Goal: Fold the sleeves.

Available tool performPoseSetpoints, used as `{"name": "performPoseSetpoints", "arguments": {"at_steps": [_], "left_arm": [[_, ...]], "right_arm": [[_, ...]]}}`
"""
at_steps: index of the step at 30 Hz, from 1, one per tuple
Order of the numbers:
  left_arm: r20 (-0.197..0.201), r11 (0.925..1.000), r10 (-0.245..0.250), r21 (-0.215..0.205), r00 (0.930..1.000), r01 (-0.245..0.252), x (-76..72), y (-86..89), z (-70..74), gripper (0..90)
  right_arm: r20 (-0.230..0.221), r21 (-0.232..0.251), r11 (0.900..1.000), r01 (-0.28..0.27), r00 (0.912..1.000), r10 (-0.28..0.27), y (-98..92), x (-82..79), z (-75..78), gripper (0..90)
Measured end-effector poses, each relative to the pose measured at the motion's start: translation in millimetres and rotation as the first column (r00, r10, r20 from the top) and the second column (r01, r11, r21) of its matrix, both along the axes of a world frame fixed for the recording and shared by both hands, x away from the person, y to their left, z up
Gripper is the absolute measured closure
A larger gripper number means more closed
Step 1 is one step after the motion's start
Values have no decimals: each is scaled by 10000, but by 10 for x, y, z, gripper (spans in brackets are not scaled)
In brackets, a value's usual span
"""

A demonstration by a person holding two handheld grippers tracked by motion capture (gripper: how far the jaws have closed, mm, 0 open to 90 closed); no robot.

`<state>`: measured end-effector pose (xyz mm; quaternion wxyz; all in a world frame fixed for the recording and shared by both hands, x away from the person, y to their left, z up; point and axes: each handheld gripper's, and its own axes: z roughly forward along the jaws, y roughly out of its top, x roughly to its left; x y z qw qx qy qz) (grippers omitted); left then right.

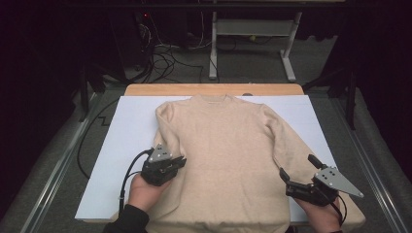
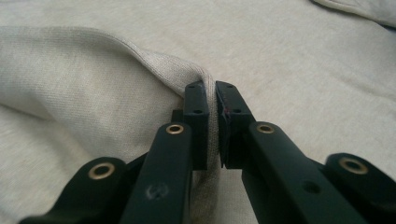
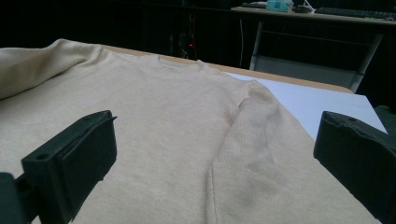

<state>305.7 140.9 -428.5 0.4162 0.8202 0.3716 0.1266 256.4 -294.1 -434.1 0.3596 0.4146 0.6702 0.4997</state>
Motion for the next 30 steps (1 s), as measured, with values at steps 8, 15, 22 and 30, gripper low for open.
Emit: {"name": "performPoseSetpoints", "arguments": {"at_steps": [8,15,22,30], "left_arm": [[-171,9983,-363,447,9992,370,70,-240,-31,826],[-317,9966,-524,614,9981,543,141,-401,-56,824],[-233,9959,-658,614,9976,671,230,-570,4,823],[-737,9825,-1220,1324,9898,1310,253,-793,-83,820]], "right_arm": [[4,31,10000,4,10000,-4,-4,0,3,1],[2,87,10000,-2,10000,2,-9,-1,6,1],[-5,94,10000,1,10000,-1,-10,2,5,1],[-2,142,9999,7,10000,-7,-26,4,4,1]]}}
